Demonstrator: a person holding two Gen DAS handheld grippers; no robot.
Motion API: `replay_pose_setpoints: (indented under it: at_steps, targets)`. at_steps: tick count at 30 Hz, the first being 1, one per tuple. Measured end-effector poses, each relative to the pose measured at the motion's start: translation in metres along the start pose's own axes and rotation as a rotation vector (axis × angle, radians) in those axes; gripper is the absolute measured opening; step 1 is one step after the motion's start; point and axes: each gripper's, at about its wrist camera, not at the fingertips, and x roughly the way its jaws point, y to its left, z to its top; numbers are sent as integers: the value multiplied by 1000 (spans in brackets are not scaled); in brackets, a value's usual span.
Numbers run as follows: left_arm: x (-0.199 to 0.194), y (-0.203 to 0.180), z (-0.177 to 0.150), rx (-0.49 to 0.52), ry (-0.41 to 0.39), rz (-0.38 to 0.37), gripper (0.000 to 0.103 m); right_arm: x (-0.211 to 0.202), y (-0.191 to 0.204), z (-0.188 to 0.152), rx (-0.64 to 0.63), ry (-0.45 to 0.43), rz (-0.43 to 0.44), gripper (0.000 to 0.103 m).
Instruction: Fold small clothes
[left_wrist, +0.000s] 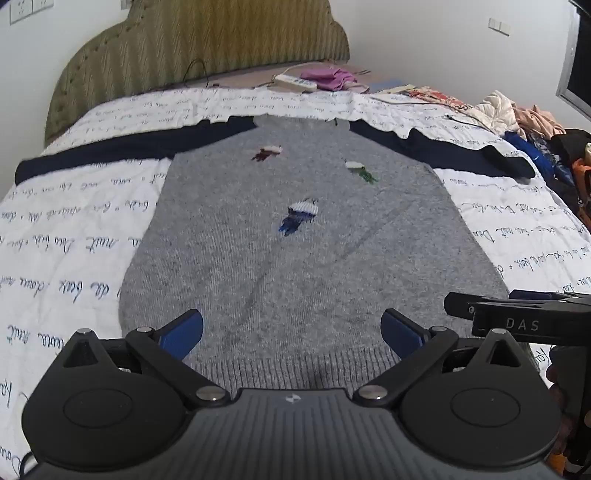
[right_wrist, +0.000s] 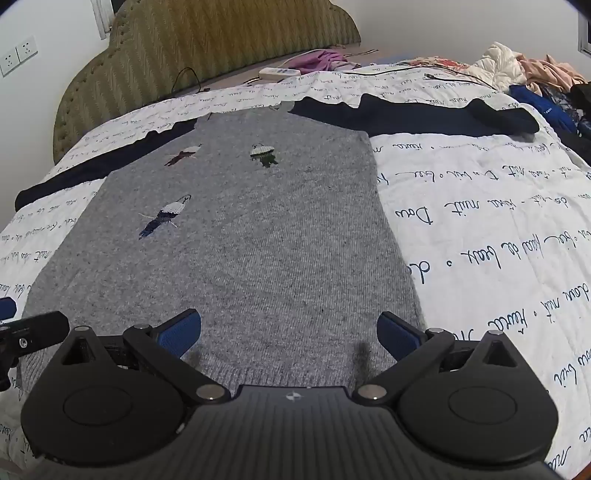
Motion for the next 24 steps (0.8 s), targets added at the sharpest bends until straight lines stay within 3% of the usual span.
replay_pose_setpoints:
  at_steps: [3,4,6,12,18,24]
  targets:
    - [-5,-4,-5,-23,30,-70,103,0,1,0,-6,-1,-1,103]
    - [-4,5,-5,-58,42,-127,103,0,1,1,-11,-5,-3,103]
    - [-3,8,-5,-67,62,-145,103,2,0,0,-6,-10,-4,103]
    - [2,4,-5,-48,52,-109,103,0,3,-1,-14,-12,-4,103]
    - [5,8,5,-47,-28,-34,103,6,4,5,-22,-12,-6,103]
    - [29,5,25,-2,14,20,103,18,6,20,-39,-30,-10,103]
